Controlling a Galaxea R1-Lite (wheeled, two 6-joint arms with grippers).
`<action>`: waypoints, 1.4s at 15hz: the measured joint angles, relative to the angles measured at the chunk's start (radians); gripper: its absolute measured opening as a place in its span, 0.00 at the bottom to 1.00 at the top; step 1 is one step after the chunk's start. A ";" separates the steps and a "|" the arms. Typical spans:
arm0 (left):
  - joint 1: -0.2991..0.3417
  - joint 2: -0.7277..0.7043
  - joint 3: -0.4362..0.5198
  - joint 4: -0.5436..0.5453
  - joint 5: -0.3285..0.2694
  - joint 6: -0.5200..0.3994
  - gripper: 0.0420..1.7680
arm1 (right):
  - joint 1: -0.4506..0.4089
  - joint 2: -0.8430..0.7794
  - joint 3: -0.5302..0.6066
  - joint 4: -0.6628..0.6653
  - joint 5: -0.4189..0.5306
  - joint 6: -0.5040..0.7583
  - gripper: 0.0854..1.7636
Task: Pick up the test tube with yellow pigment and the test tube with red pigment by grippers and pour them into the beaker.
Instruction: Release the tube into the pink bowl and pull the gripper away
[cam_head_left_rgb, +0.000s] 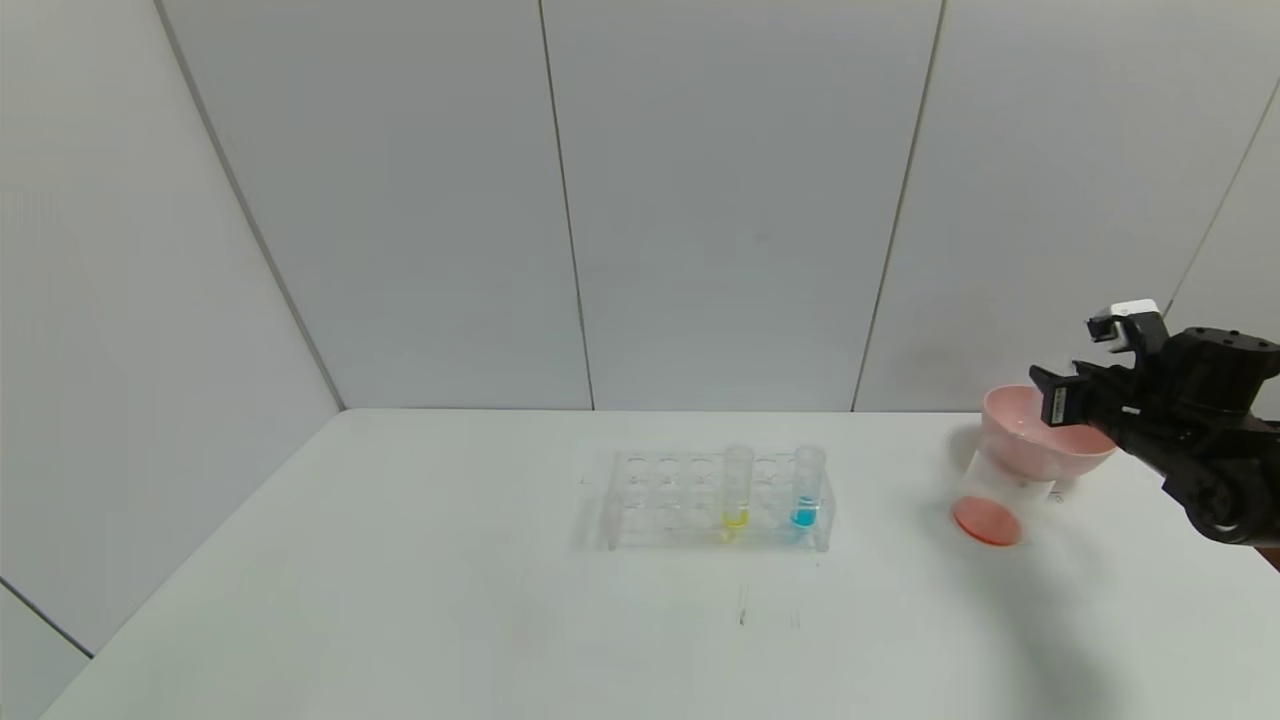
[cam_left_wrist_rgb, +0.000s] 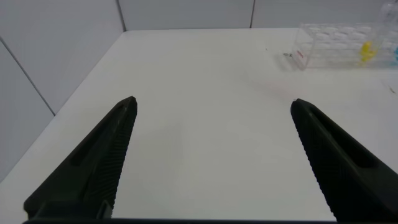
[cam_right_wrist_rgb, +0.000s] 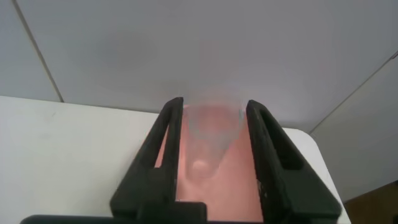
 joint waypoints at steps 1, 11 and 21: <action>0.000 0.000 0.000 0.000 0.000 0.000 1.00 | 0.000 0.005 0.001 0.000 0.000 -0.001 0.48; 0.000 0.000 0.000 0.000 0.000 0.000 1.00 | 0.001 -0.082 0.033 0.000 0.007 -0.012 0.83; 0.000 0.000 0.000 0.000 0.000 0.000 1.00 | 0.279 -0.633 0.044 0.515 -0.118 0.281 0.93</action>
